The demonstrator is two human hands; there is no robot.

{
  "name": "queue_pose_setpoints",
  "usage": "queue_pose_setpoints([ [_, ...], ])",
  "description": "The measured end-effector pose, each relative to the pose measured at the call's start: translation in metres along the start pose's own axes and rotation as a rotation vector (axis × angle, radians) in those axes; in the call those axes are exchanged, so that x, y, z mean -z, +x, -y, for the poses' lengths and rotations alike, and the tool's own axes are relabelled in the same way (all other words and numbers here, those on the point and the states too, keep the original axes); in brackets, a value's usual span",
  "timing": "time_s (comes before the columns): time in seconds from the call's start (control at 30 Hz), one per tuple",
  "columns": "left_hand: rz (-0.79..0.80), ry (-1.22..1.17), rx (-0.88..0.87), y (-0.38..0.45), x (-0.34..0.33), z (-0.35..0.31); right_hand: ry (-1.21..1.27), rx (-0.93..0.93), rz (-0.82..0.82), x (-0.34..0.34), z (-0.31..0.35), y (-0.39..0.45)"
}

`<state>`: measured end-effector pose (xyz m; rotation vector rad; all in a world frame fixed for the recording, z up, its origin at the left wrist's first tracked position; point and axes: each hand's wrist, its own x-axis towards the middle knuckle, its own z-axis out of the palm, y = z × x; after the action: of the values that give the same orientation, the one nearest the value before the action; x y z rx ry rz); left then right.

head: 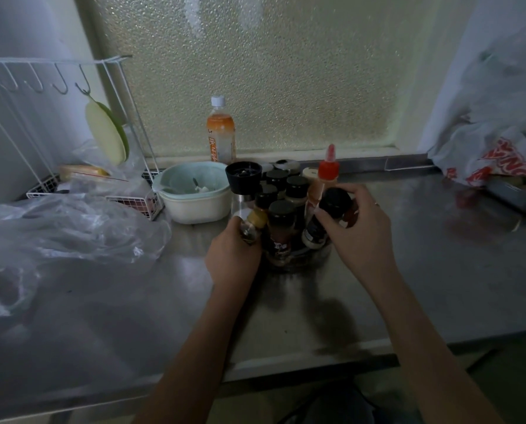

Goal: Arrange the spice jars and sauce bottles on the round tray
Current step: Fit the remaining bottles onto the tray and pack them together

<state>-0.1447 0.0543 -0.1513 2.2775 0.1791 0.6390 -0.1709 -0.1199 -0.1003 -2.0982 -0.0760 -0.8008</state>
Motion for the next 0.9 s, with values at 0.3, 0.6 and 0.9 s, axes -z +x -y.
queue_pose_setpoints([
  [0.3,-0.147,-0.309,-0.180,-0.022,0.016,-0.009,-0.049,0.001,0.006,-0.013,-0.013,-0.010],
  [0.6,0.077,-0.018,-0.175,-0.019,0.001,-0.013,0.069,-0.013,0.087,-0.028,-0.016,-0.028],
  [0.9,0.073,0.076,-0.024,-0.005,-0.011,-0.019,-0.052,-0.095,0.000,-0.040,-0.027,-0.035],
])
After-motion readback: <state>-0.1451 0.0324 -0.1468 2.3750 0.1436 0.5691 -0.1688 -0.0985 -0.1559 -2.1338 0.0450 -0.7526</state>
